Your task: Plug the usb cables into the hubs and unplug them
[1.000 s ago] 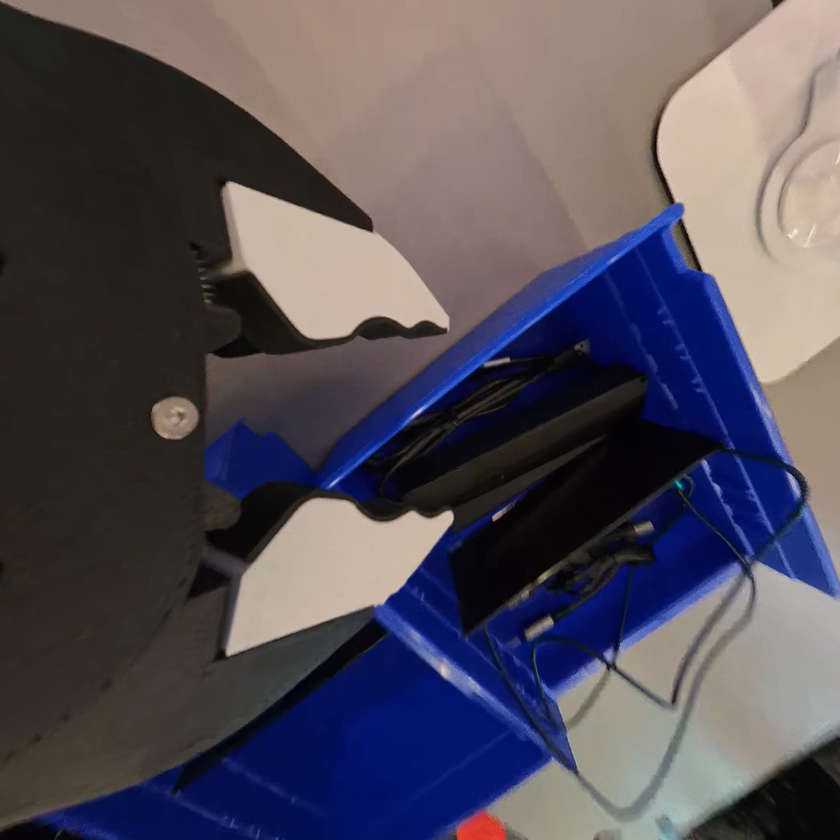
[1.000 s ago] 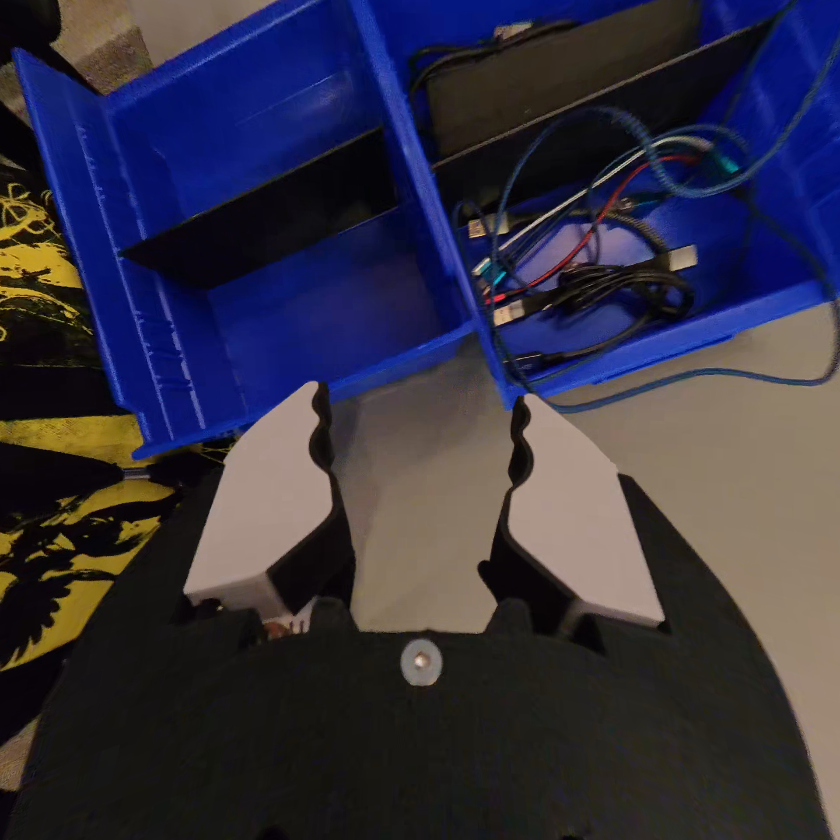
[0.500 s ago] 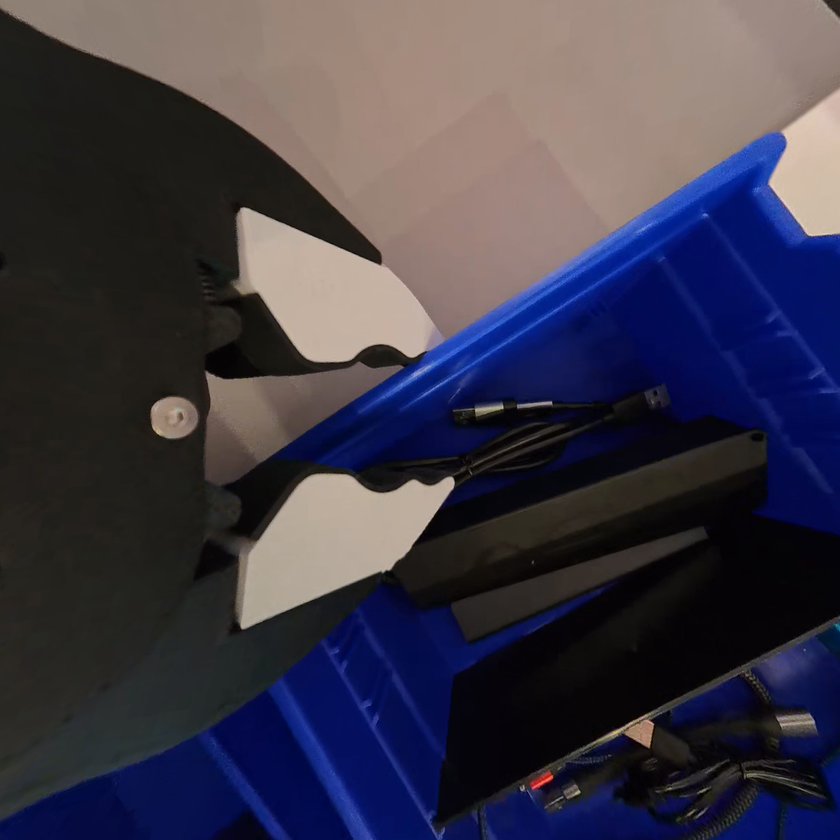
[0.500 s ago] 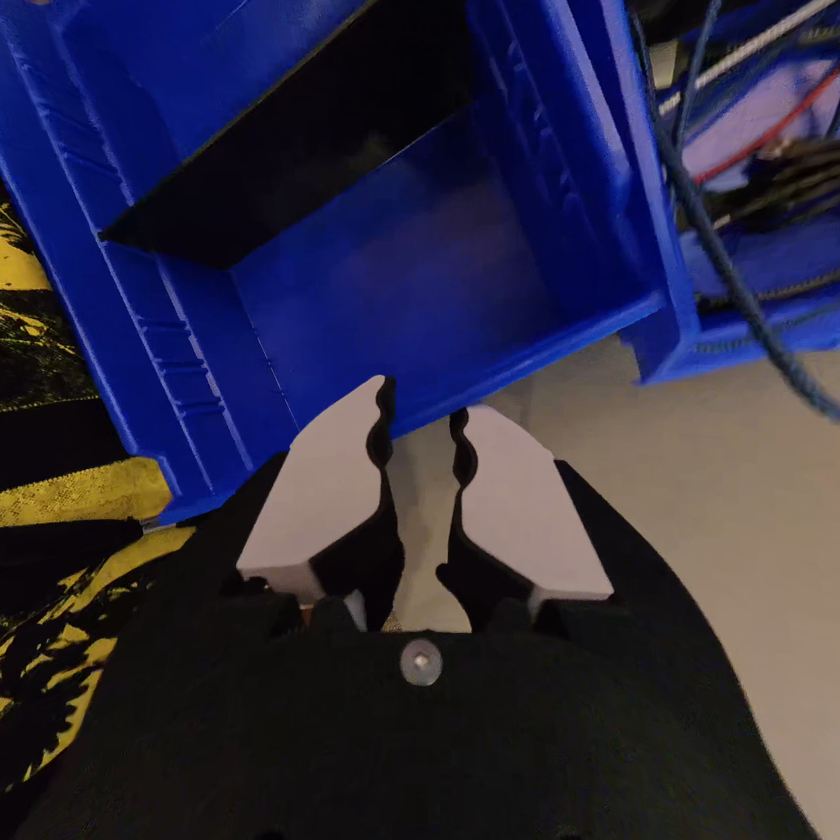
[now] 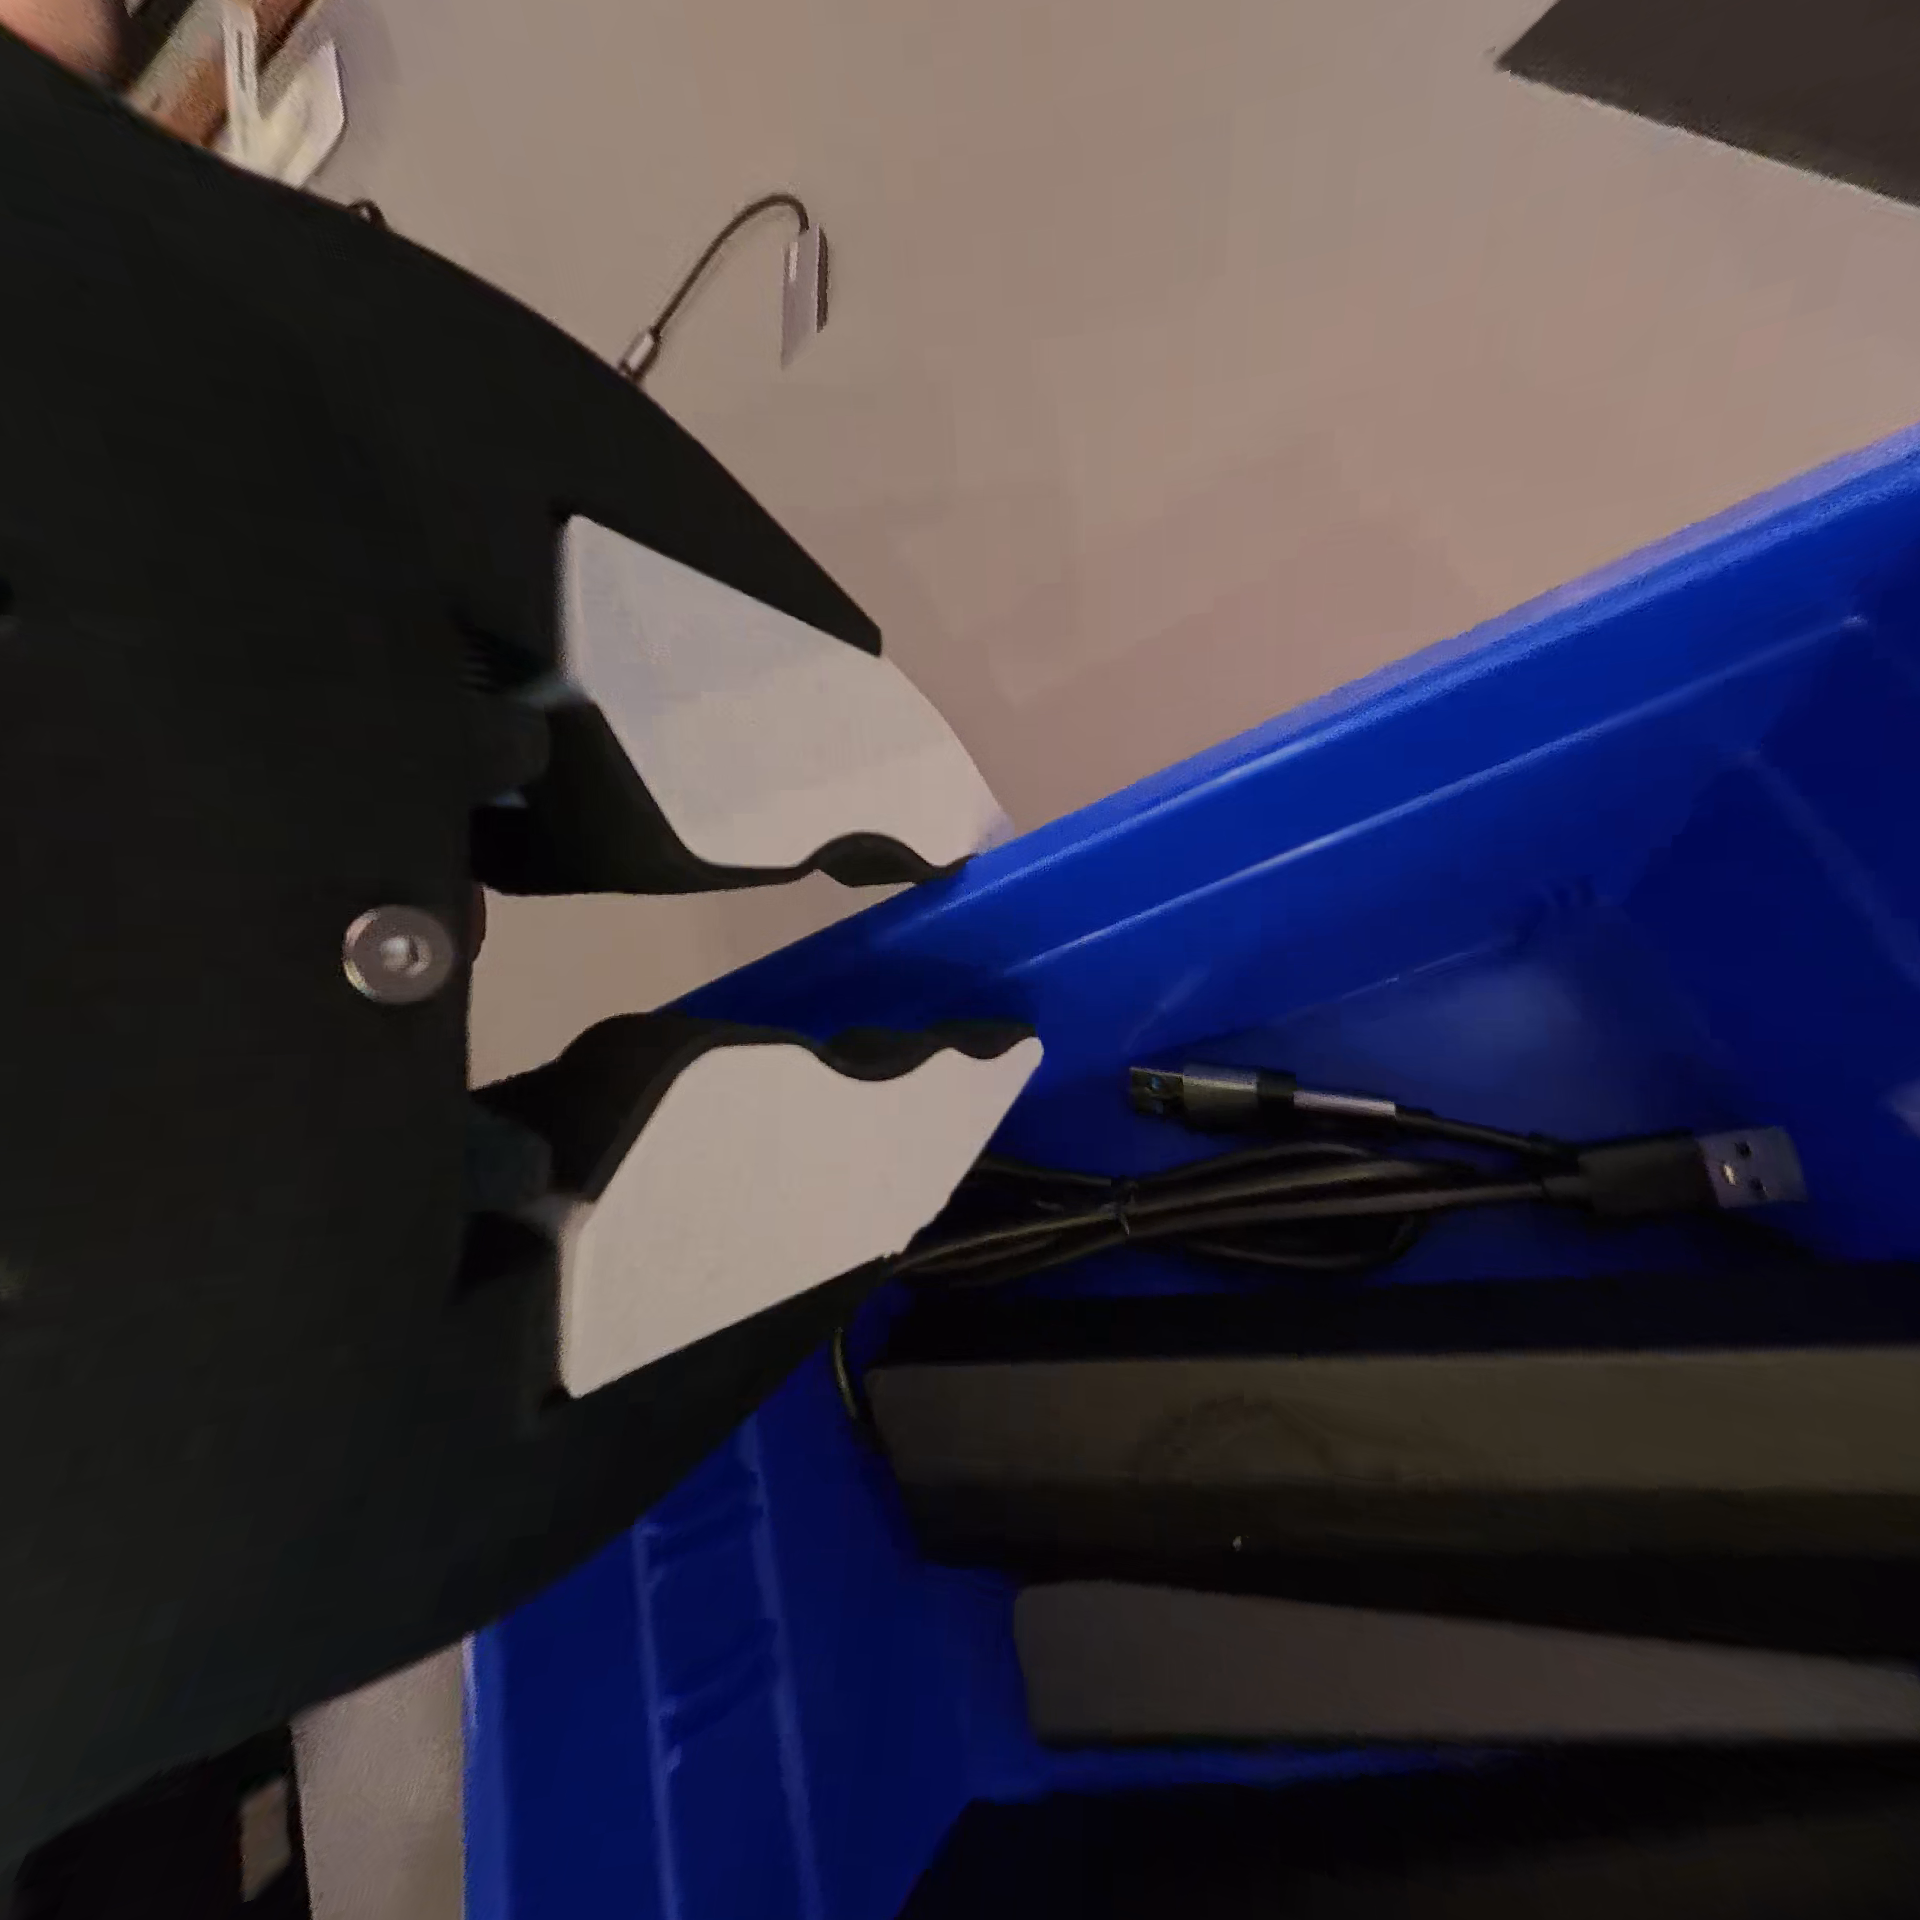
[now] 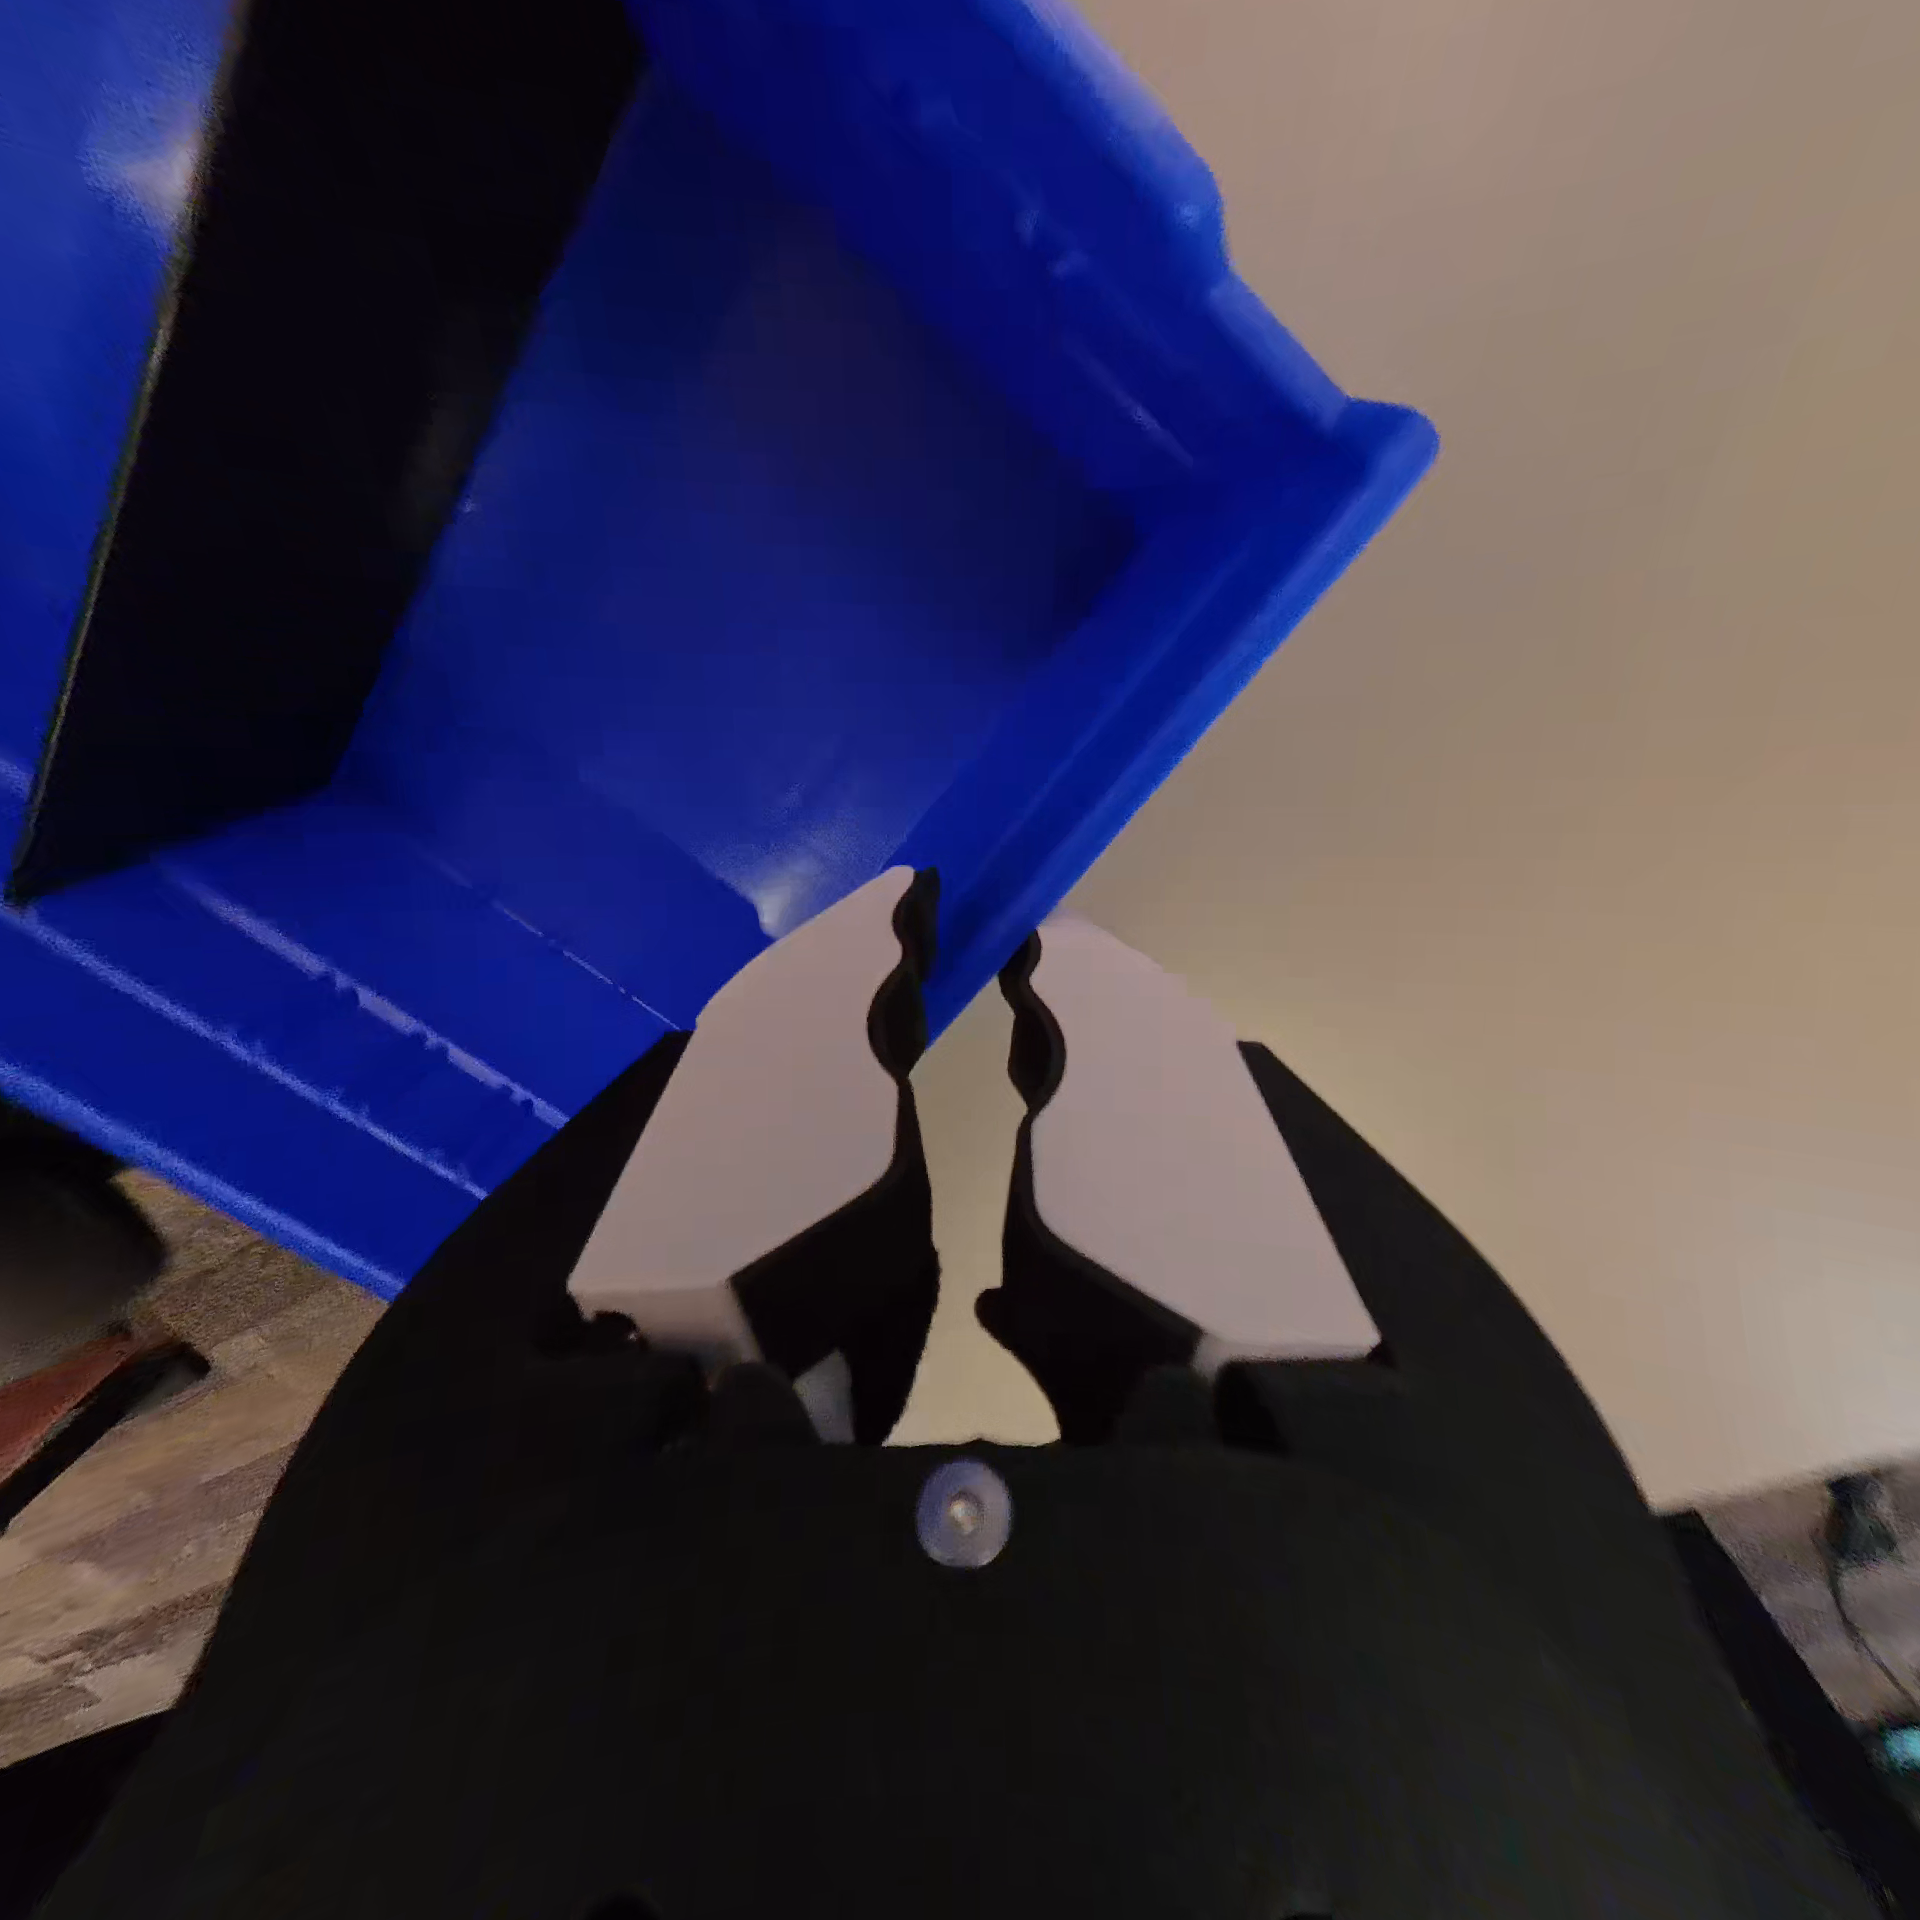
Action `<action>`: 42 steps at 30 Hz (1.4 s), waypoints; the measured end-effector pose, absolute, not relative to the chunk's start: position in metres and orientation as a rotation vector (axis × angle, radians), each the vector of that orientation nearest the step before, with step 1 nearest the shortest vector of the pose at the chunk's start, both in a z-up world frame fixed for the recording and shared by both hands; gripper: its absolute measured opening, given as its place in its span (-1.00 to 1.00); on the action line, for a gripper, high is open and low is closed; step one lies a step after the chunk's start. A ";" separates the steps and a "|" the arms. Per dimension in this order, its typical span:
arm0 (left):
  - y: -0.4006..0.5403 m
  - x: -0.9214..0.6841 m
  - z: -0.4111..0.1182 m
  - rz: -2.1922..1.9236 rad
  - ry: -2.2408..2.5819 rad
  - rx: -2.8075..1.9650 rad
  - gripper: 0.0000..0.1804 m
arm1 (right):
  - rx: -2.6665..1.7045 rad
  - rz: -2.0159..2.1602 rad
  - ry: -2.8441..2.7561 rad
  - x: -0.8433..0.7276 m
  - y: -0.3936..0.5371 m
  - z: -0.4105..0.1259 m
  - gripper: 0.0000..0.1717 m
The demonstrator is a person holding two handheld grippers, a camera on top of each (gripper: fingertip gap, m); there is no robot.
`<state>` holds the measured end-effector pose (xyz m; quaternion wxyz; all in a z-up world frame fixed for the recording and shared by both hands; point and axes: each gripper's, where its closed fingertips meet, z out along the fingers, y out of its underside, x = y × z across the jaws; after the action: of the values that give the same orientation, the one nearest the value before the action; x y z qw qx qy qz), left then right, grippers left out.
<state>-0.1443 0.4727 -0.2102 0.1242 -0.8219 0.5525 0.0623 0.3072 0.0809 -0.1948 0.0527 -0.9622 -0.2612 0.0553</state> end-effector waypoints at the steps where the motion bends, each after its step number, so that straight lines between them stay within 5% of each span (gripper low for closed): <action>1: 0.480 -0.150 -0.210 0.183 1.633 -2.399 -0.75 | -2.947 0.128 -0.786 0.326 0.087 -0.195 -0.87; 21: 0.679 -0.118 -0.208 0.720 1.859 -2.038 -0.63 | -2.826 -0.703 -0.865 0.526 0.316 -0.198 -0.69; 42: 0.756 -0.068 -0.208 0.774 1.829 -1.945 -0.60 | -2.559 -0.848 -1.047 0.561 0.439 -0.201 -0.60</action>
<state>-0.0680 0.7560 -0.2076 0.1798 -0.6883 0.6471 0.2740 0.5606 0.4386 -0.2006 0.1246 -0.8779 -0.3593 -0.2909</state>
